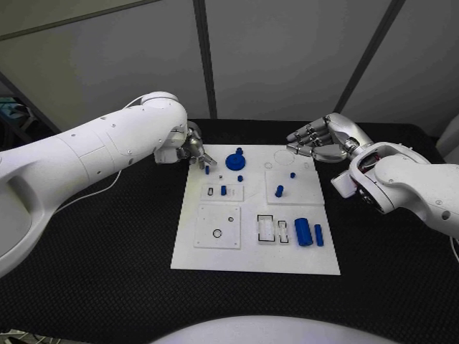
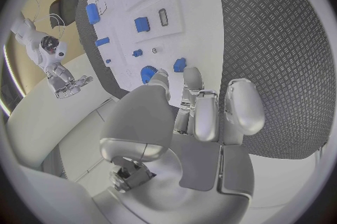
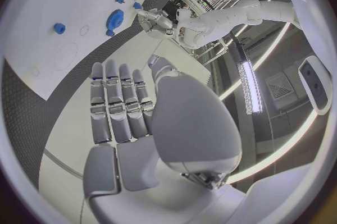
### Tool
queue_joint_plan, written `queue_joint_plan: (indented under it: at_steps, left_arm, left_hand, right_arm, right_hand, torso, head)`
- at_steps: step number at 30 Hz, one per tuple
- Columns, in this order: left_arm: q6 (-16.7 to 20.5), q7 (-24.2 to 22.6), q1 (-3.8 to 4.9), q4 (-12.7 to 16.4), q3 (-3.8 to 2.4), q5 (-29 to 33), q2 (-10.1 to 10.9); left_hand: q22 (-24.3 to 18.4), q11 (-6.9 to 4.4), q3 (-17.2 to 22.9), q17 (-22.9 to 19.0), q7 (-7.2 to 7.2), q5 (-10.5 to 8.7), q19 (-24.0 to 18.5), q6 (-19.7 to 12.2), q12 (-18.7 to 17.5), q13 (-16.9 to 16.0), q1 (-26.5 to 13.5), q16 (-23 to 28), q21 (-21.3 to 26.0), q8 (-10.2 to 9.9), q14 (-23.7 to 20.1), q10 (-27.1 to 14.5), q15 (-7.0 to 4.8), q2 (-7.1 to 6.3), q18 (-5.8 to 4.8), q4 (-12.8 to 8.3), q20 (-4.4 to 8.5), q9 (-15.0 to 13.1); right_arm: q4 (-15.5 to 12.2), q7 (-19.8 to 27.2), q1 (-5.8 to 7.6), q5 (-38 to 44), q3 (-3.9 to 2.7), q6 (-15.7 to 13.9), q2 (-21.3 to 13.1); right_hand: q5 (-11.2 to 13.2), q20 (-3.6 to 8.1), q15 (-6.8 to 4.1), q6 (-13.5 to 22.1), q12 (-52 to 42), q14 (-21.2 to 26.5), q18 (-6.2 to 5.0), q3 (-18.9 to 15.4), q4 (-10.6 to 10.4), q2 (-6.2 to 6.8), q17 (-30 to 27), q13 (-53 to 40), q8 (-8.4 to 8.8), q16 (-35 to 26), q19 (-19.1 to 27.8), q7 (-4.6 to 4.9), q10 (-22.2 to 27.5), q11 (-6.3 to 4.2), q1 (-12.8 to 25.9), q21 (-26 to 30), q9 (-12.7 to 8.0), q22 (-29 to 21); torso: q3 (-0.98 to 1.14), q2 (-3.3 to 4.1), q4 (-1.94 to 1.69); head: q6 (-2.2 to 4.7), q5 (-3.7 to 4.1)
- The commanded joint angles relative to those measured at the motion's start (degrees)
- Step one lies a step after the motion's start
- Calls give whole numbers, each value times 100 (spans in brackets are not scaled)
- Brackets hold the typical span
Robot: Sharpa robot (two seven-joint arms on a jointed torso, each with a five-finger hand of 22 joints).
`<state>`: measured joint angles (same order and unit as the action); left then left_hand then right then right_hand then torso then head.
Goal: Assemble the parts on the task board
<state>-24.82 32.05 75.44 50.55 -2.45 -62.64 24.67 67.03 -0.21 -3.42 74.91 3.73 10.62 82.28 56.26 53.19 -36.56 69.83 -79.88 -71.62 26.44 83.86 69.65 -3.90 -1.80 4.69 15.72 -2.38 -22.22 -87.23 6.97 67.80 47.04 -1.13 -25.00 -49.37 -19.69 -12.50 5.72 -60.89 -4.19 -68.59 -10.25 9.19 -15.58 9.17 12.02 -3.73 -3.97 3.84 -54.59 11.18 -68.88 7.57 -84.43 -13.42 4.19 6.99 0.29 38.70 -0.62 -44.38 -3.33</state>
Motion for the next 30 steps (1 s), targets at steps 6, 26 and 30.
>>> queue_joint_plan:
  at_steps: [6,26,30]
  left_arm:
    - [-144,-67,5,27,-1,-60,4]
    - [-242,-88,-12,-15,1,-25,-19]
    - [-260,-99,-23,-30,3,-10,-32]
  left_hand:
    - [15,-43,-1,132,-13,-7,36,73,14,17,61,22,-38,50,276,-3,-29,70,29,-32,30,12]
    - [41,-63,53,132,-32,2,40,89,9,44,313,23,-41,54,276,0,-47,244,26,-159,49,46]
    - [43,-72,117,131,-41,-8,39,85,2,57,432,24,-36,50,276,-3,-54,323,26,-224,55,59]
  right_arm:
    - [-3,24,9,16,-3,36,12]
    - [-1,25,9,17,-3,43,22]
    - [-2,27,9,17,-3,45,24]
  right_hand:
    - [-40,-8,-24,-17,-38,4,-32,23,34,-41,-13,7,5,-9,-35,-35,19,-17,2,33,5,-8]
    - [-64,-7,-26,-18,-39,1,-32,36,40,-46,-22,8,8,-9,-44,-36,22,-18,-7,42,5,-14]
    - [-64,-7,-26,-18,-39,1,-32,36,40,-46,-22,8,8,-9,-44,-36,22,-18,-7,42,5,-14]
  torso:
    - [0,-1,1]
    - [0,2,2]
    - [2,1,2]
  head:
    - [-6,-7]
    - [-27,1]
    - [-32,4]
